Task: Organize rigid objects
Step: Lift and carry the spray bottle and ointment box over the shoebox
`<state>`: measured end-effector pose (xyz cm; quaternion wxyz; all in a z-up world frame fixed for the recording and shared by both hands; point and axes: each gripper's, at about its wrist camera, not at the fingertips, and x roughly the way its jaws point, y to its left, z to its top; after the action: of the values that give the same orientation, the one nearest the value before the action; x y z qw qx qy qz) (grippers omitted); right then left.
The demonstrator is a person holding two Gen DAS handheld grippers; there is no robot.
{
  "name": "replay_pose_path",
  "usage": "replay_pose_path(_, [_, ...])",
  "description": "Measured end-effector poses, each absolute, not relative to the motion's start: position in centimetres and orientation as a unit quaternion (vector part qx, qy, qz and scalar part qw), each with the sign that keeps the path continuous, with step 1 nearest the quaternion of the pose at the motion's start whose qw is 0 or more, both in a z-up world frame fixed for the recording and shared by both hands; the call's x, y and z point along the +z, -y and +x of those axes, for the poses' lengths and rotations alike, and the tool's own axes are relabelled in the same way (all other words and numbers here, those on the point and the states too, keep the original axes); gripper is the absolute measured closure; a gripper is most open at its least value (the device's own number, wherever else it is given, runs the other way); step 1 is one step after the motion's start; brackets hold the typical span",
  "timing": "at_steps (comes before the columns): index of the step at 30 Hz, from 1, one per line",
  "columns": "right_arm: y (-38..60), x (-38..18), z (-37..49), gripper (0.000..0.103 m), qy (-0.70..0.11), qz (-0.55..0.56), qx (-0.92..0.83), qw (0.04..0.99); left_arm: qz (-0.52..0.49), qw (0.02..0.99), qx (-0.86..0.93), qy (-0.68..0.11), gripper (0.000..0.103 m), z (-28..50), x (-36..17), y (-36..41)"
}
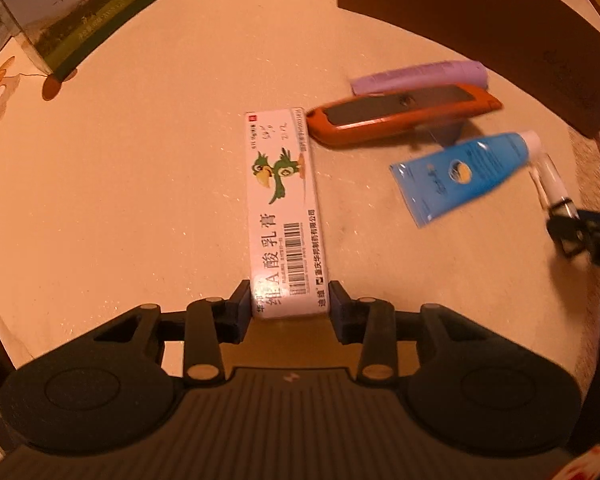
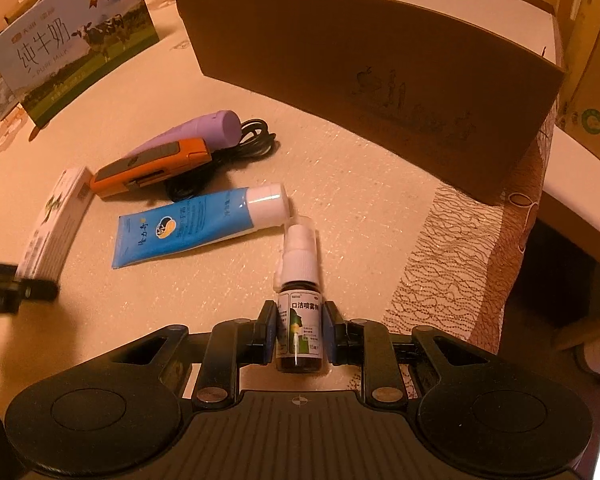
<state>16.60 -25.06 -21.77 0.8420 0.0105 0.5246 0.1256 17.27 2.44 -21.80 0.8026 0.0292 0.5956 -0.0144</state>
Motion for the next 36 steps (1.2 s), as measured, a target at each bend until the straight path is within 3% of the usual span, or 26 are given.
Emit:
replay_pose_path(5, [24.8,-22.0,17.0,0.080,-0.527,0.001,0.130,0.840,0.038,0.812,-0.016,-0.582,0.054,18.5,-21.2,-2.7])
replay_pose_path(9, [24.6,-22.1,17.3,0.079,-0.528,0.000,0.128,0.839,0.044,0.815,-0.015,-0.577,0.054,20.7,-21.4,-2.8])
replay_pose_path(13, [24.3,-22.1,17.5,0.079,-0.529,-0.008,0.126,0.839,0.050,0.814,-0.008,-0.579,0.057,22.1,-22.0,-2.7])
replay_pose_path(16, [24.1,-22.1,17.5,0.079,-0.529,-0.013,0.125,0.839,0.044,0.814,-0.012,-0.579,0.067,22.2,-22.3,-2.5])
replay_pose_path(36, [24.7,-20.2,17.2,0.083,-0.529,0.004,0.129,0.838,0.051,0.822,-0.009,-0.567,0.069,19.3,-19.5,-1.6])
